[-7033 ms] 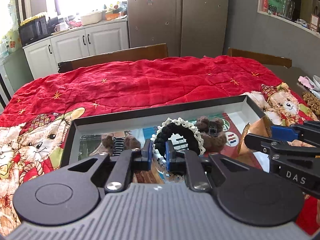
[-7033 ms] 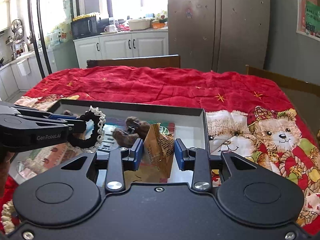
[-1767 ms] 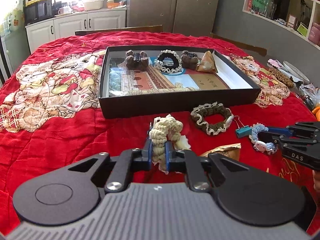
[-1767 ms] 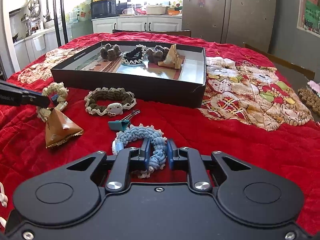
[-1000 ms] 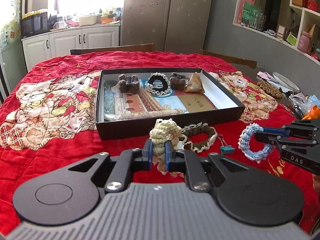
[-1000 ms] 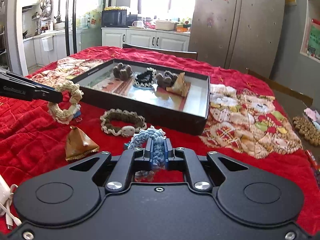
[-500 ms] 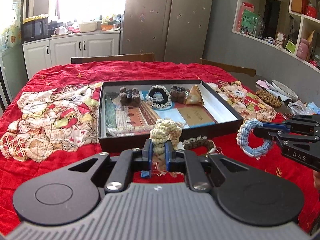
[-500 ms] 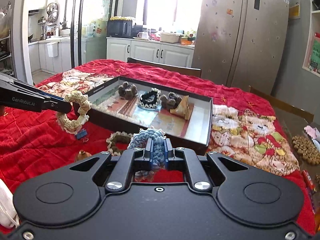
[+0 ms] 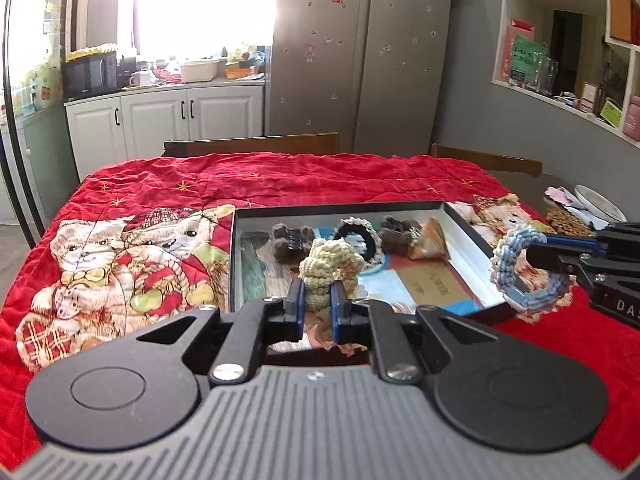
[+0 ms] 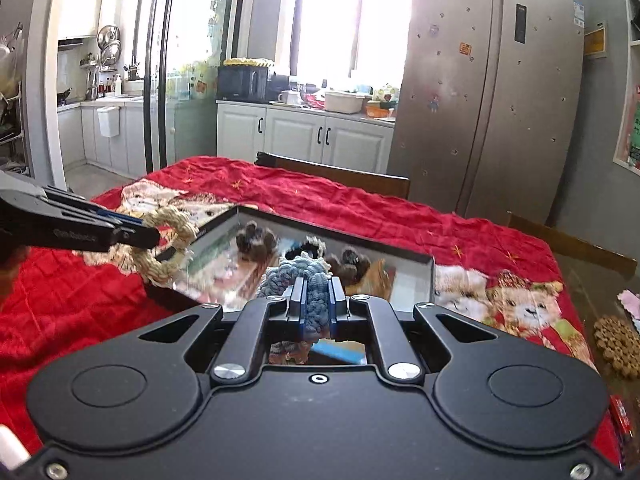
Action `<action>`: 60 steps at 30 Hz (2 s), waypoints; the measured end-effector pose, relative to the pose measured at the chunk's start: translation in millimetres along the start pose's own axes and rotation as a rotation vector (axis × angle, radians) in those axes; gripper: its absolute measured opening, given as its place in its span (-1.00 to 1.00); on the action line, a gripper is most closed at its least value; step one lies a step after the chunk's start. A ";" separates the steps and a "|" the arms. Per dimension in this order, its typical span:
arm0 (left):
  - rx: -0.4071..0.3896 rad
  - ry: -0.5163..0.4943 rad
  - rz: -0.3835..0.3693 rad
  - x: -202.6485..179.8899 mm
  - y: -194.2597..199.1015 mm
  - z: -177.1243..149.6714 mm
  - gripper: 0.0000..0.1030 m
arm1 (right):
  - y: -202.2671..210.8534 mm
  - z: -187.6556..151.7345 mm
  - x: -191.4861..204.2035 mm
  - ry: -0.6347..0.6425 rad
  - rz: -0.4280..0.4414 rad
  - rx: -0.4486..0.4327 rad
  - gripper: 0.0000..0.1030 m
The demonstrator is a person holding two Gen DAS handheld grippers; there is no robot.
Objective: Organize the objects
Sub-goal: 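Carry both held scrunchies up and over the black box, then lower both scrunchies into the box and open both tools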
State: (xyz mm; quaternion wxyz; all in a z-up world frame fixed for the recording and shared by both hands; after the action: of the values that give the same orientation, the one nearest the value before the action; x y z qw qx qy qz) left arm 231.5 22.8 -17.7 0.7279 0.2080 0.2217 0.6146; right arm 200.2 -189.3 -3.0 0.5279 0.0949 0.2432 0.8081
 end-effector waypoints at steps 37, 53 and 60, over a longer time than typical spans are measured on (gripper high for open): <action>0.122 0.103 0.006 24.9 -120.9 3.0 -0.71 | -166.2 -3.9 4.7 -0.102 0.017 0.133 -0.80; 0.136 0.057 0.073 31.2 -139.9 -8.4 -0.70 | -187.4 -16.2 -1.1 -0.135 0.015 0.158 -0.80; 0.133 0.049 0.083 31.5 -143.1 -10.6 -0.69 | -192.6 -20.2 0.8 -0.132 0.019 0.167 -0.80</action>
State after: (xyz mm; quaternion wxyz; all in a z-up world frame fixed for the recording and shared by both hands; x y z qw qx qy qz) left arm 344.8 31.7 -110.8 0.6809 0.2498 0.2707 0.6330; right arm 347.1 -132.0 -115.5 0.5253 0.1936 0.2735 0.7822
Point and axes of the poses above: each gripper's, at about its wrist camera, not at the fingertips, and y roughly against the way its jaws point, x to its left, z to its top, the point moved 10 cm from there along -y, roughly the way its jaws point, and after that the axes turned 2 degrees about x, right-handed, at the moved point
